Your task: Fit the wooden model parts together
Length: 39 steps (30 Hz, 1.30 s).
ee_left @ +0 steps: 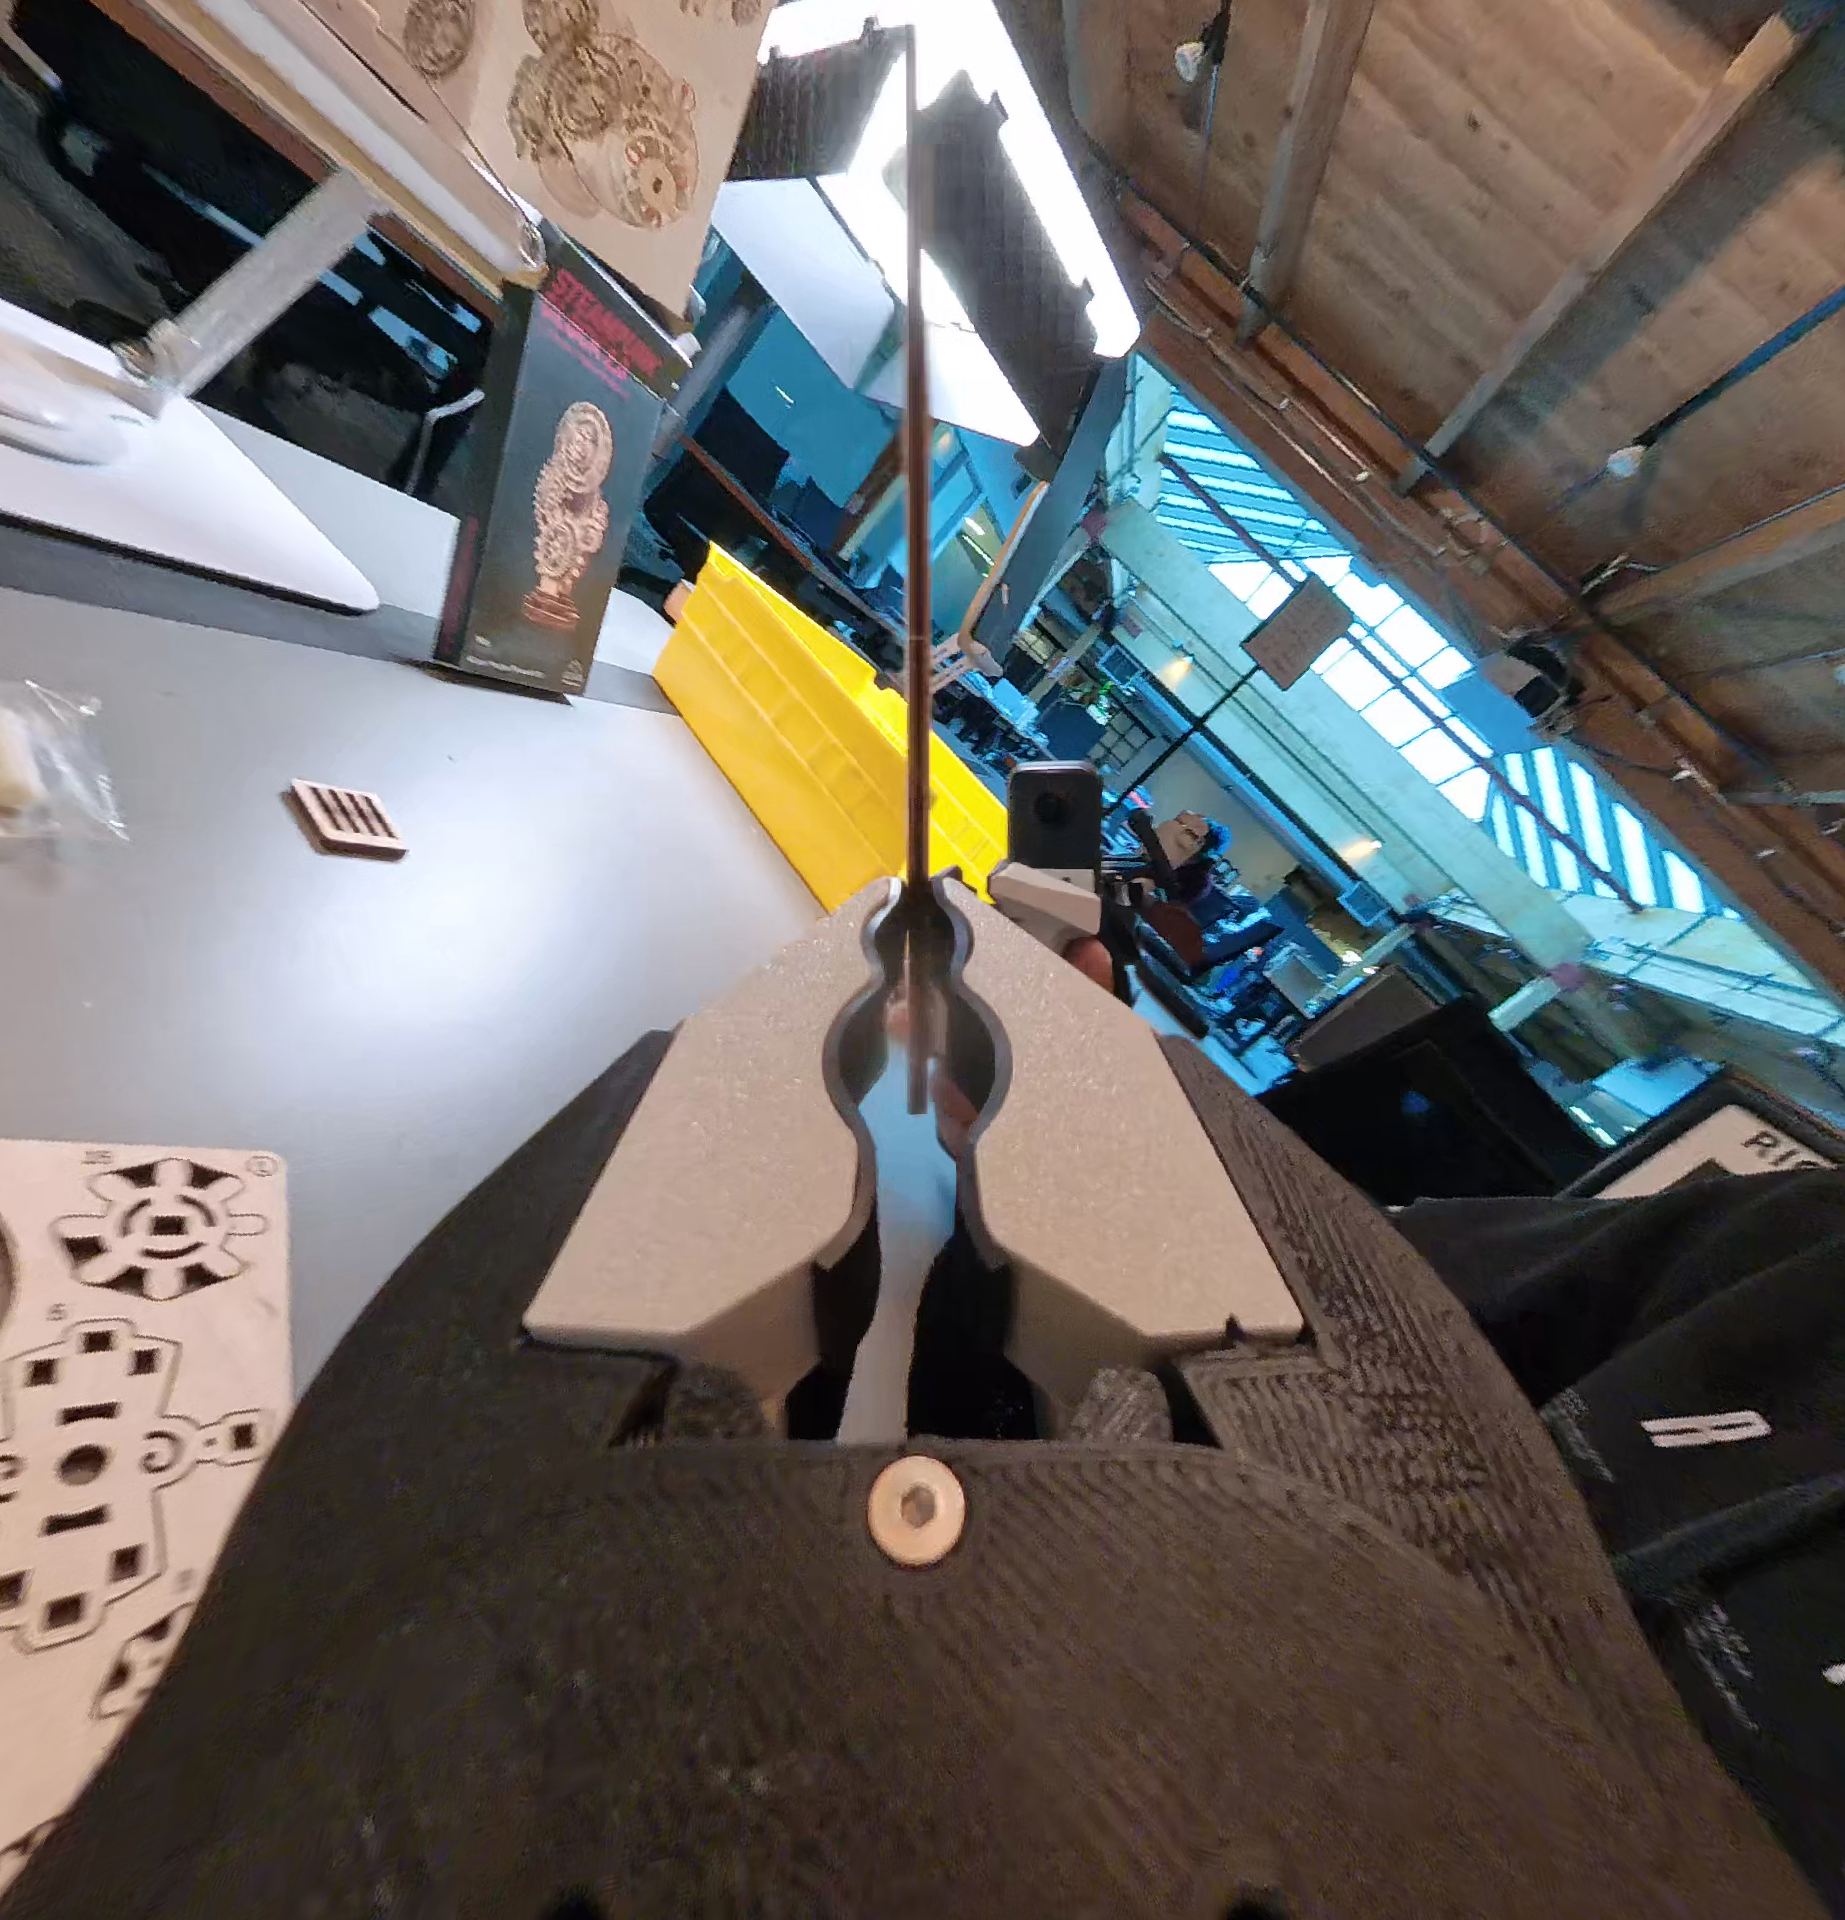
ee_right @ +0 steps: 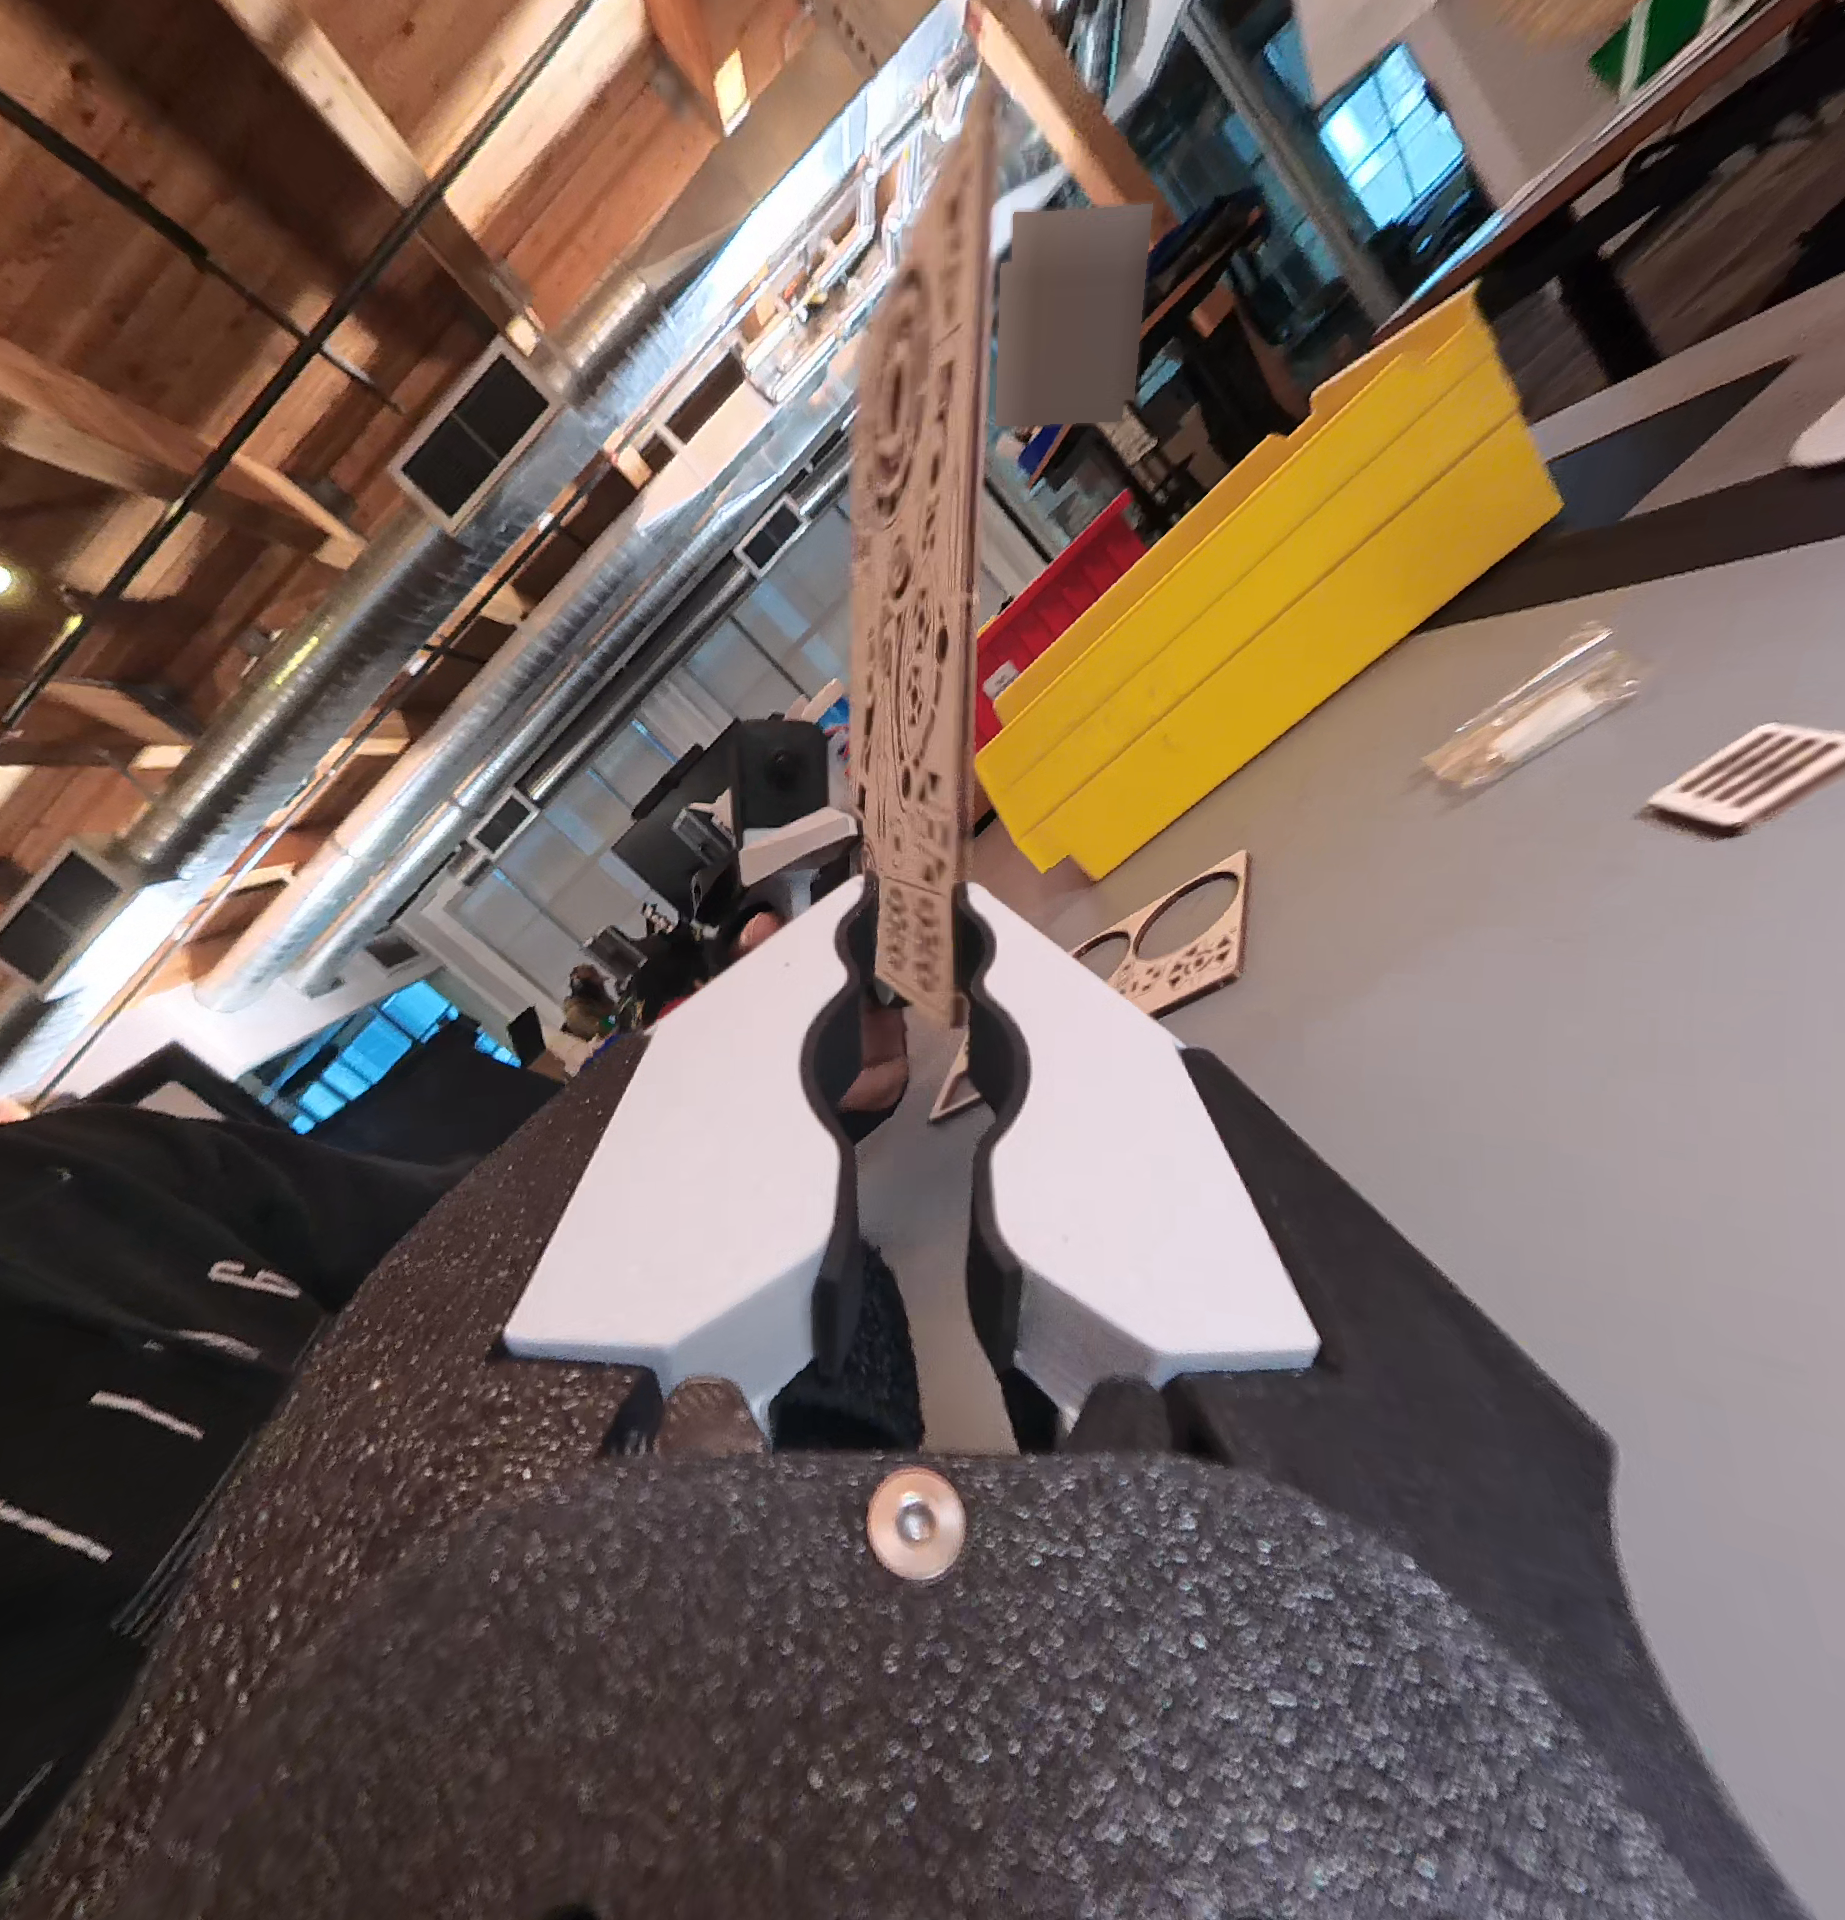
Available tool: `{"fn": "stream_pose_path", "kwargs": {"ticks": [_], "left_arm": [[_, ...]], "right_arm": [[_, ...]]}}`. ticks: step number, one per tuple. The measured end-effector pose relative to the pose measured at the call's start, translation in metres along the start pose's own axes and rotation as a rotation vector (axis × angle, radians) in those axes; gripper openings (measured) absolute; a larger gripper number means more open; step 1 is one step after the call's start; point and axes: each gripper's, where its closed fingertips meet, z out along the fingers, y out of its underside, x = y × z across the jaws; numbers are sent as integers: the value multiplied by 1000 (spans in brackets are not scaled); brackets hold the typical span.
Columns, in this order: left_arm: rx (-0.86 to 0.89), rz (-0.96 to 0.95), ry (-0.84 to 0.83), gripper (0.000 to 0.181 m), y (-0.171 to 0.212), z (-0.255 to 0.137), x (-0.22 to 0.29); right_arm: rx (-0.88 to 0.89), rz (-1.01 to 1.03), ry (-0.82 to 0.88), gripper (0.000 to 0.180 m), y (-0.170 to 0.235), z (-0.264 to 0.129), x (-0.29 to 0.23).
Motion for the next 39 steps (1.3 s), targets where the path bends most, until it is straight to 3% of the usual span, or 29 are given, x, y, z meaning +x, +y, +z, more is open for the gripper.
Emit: {"fn": "stream_pose_path", "kwargs": {"ticks": [11,15,22,31,34,36,39], "left_arm": [[61,18,-158,1,-26,-28,-36],[-61,-11,-215,1,-22,-41,-45],[-191,-11,-336,1,-32,-103,-57],[-249,-173,-460,4,1,-174,-88],[-388,-66,-525,35,15,-185,-92],[-472,118,-643,40,8,-200,-100],[-492,339,-775,44,-35,-217,-103]], "right_arm": [[31,-51,69,16,-10,-7,6],[25,-72,81,16,-9,-8,5],[34,-63,85,15,-12,-12,6],[30,-42,79,15,-9,-12,10],[26,-53,77,15,-8,-12,9],[21,-75,82,15,-9,-13,9],[29,-78,88,15,-11,-14,10]]}}
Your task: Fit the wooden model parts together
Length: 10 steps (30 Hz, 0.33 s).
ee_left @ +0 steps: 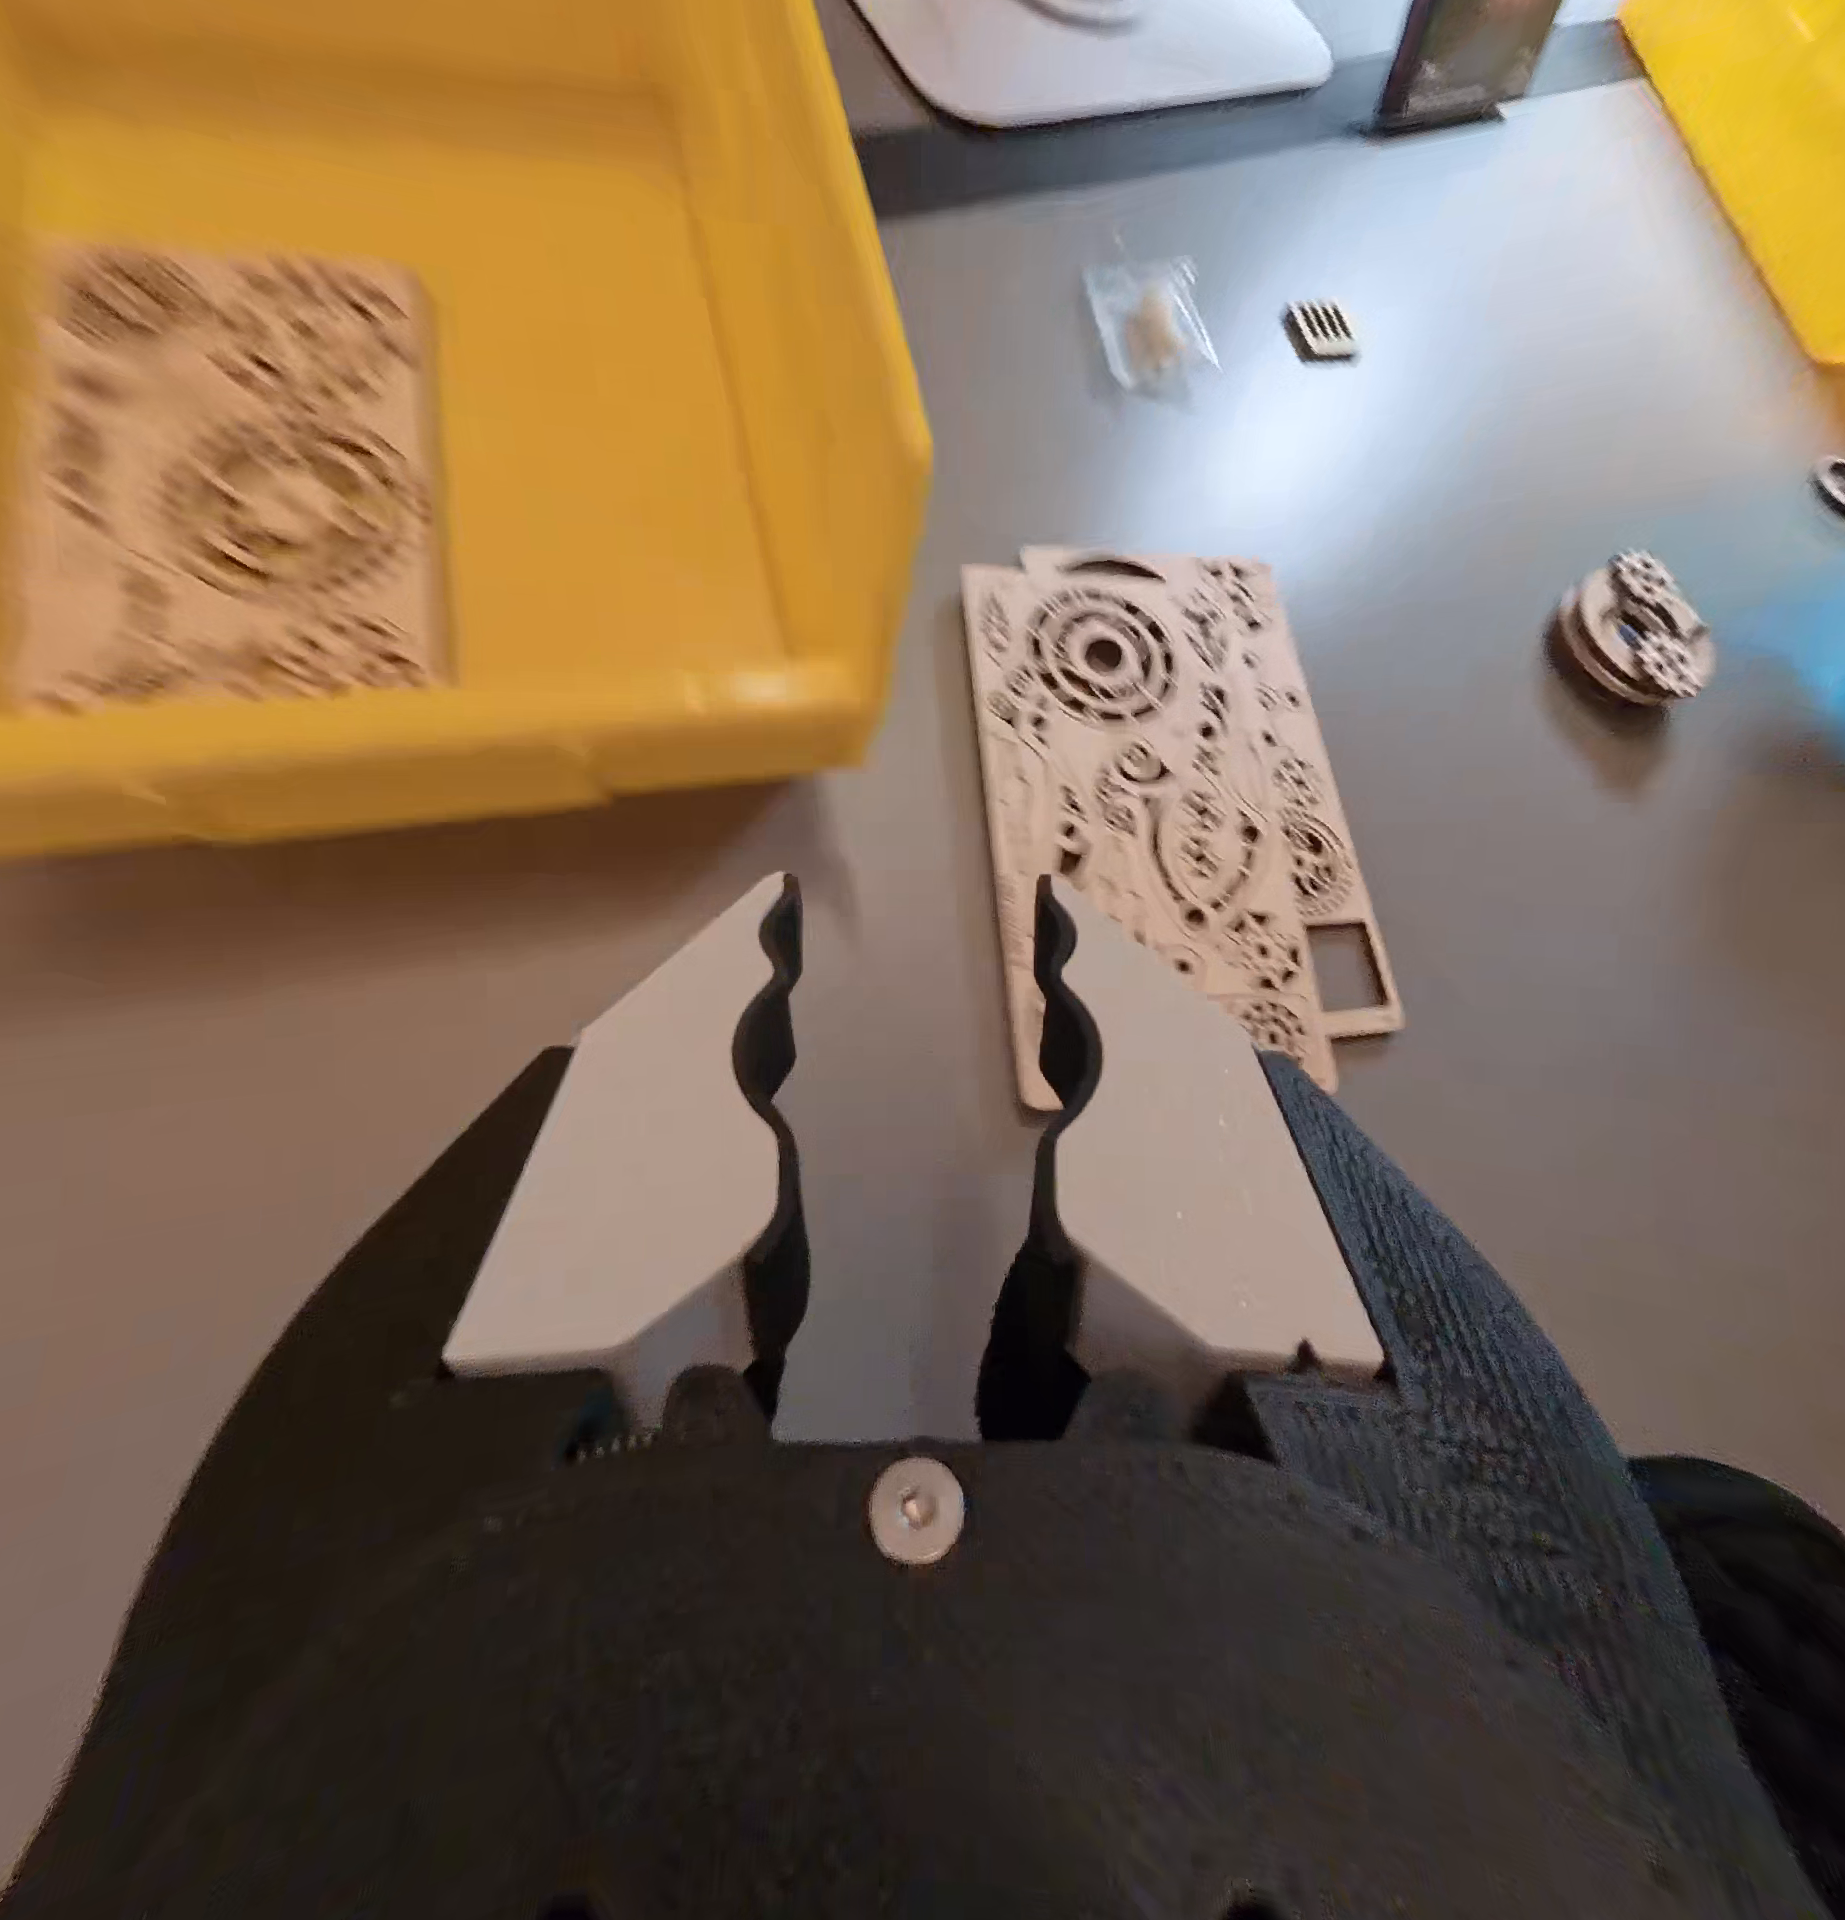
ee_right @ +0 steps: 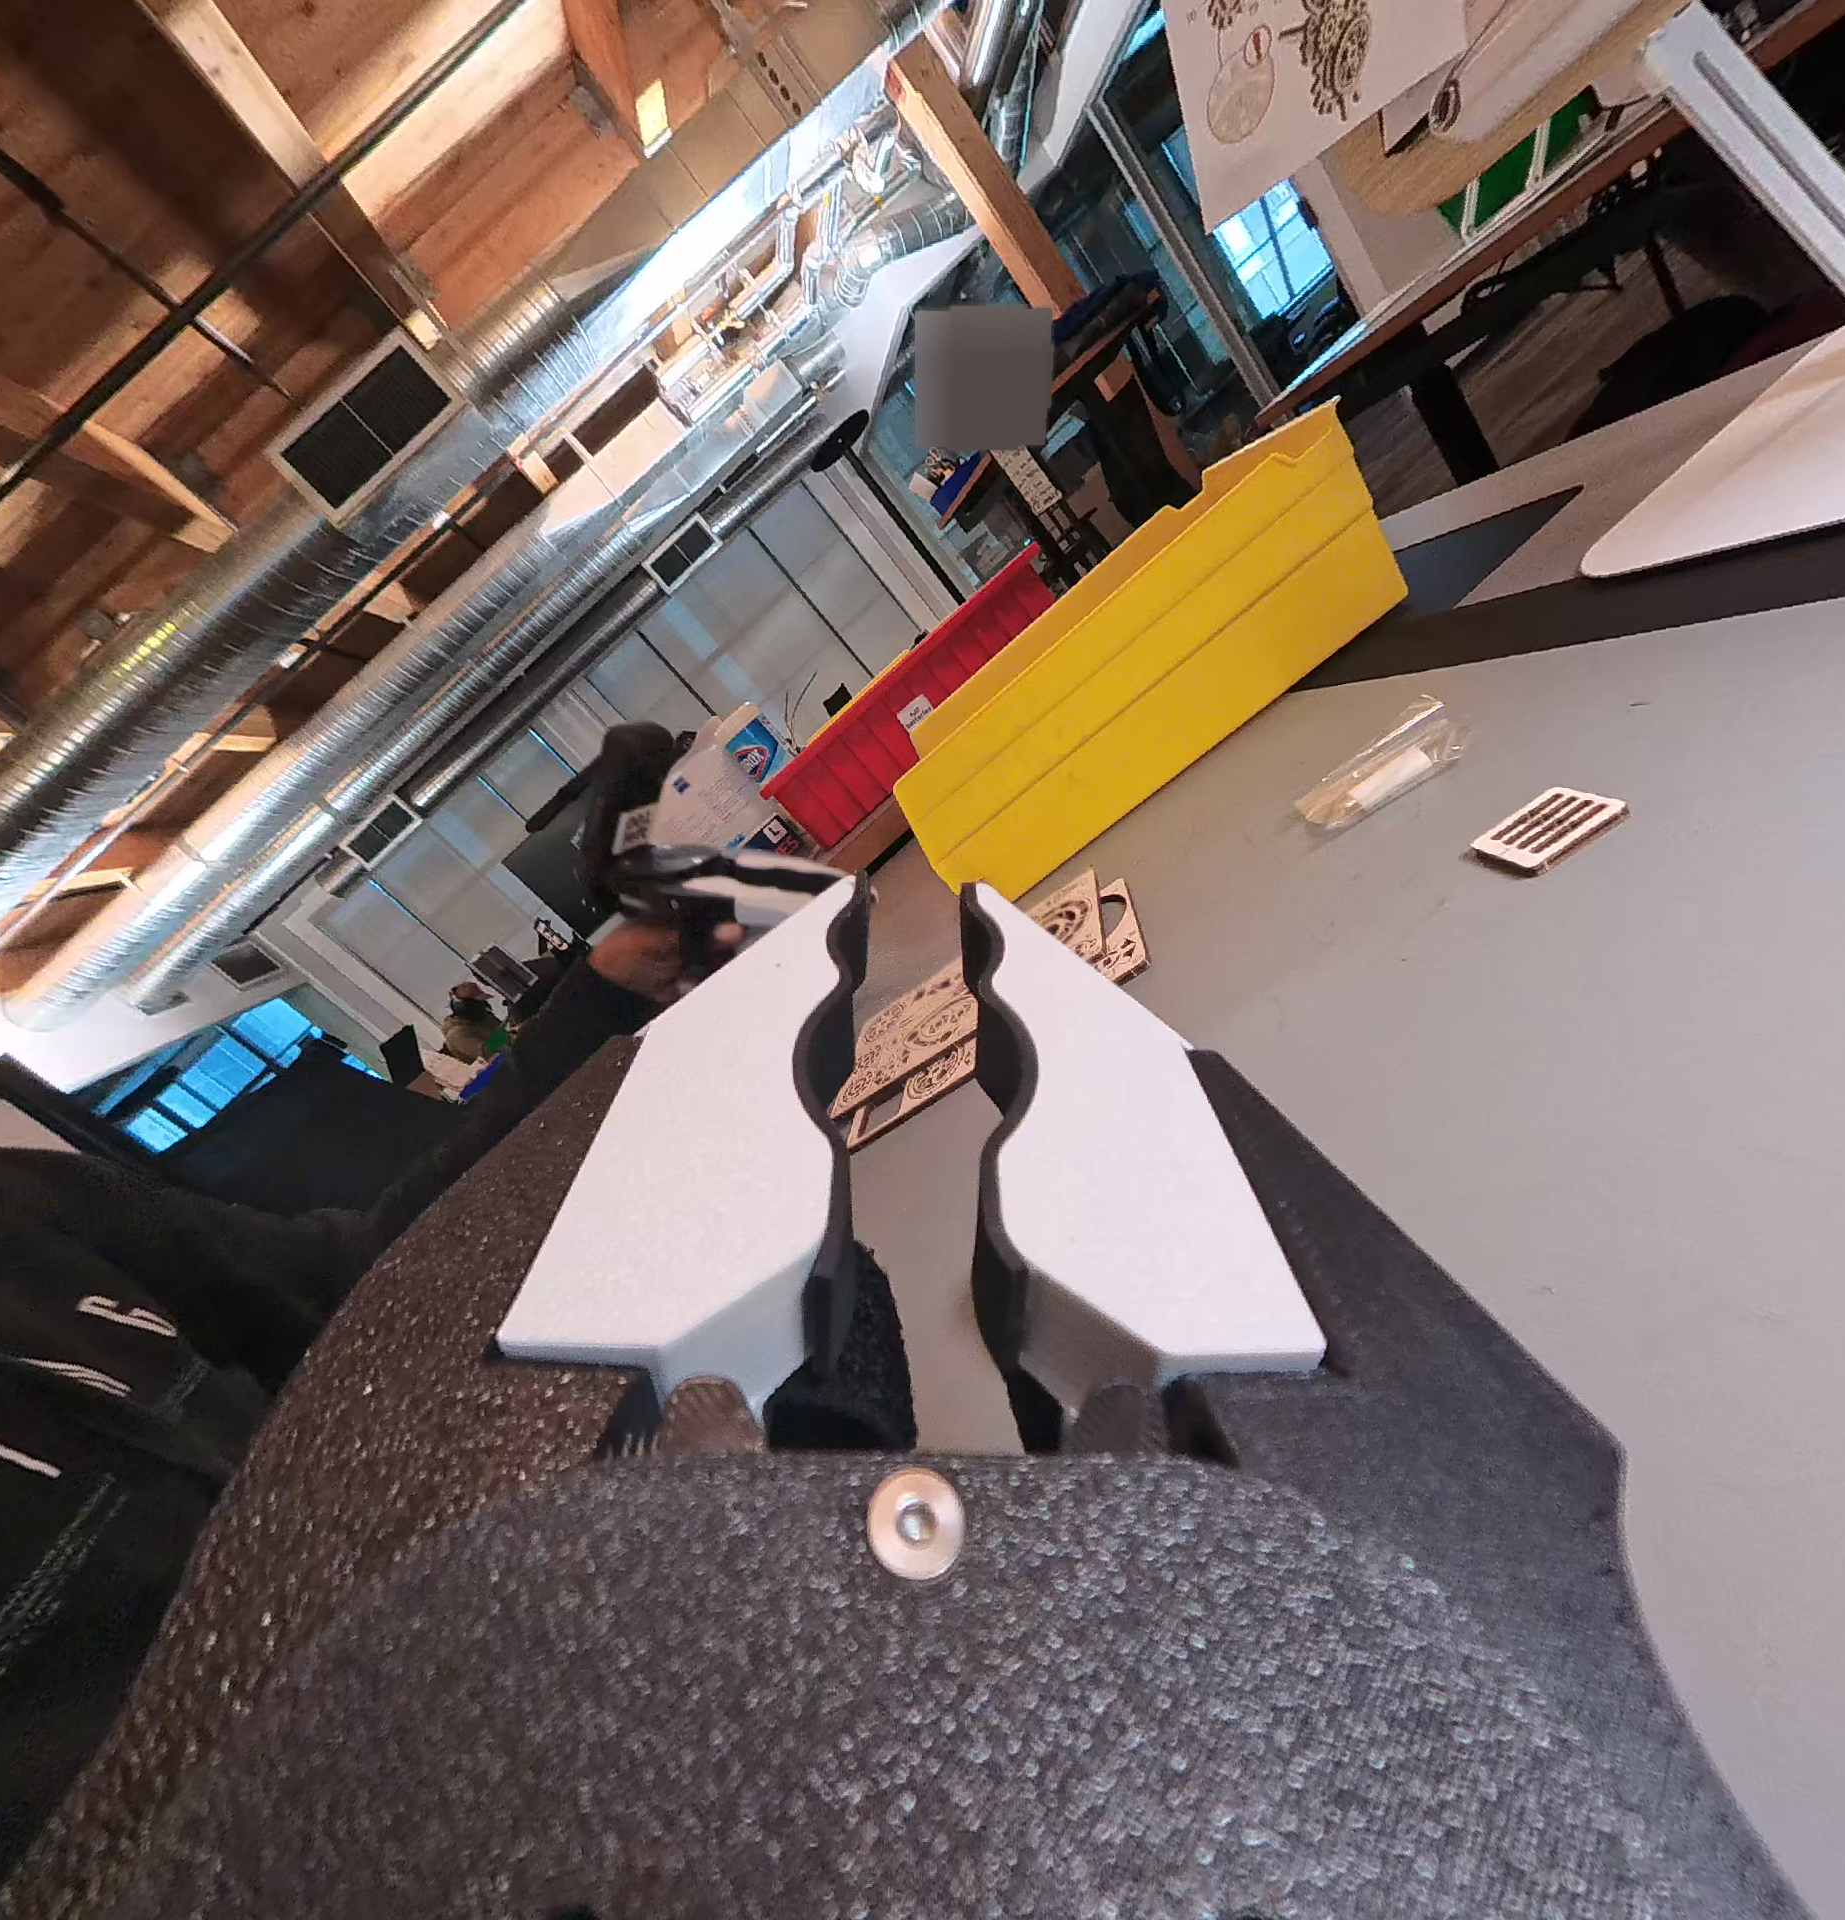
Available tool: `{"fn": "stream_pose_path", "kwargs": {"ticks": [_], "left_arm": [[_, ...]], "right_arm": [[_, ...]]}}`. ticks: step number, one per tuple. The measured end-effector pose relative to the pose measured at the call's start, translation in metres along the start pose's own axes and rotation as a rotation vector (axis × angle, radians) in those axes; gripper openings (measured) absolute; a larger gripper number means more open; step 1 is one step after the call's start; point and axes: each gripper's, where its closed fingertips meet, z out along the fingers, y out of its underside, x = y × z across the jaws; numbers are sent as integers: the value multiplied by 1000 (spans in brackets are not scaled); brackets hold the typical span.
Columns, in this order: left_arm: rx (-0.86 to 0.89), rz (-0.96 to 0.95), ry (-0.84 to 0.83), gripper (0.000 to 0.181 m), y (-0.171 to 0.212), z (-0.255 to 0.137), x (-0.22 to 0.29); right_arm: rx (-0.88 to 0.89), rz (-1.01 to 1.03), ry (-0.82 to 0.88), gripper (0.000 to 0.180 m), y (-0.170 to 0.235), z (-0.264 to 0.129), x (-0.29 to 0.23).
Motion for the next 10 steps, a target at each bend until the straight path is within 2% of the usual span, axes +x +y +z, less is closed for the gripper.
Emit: {"fn": "stream_pose_path", "kwargs": {"ticks": [3,5,10], "left_arm": [[19,84,-153,50,-41,-20,-39],[-35,144,-237,55,-62,-23,-66],[-302,125,-252,64,-80,19,-121]], "right_arm": [[-1,17,-3,15,2,0,2],[-9,17,-8,15,3,1,1],[-24,13,-16,15,5,1,1]]}}
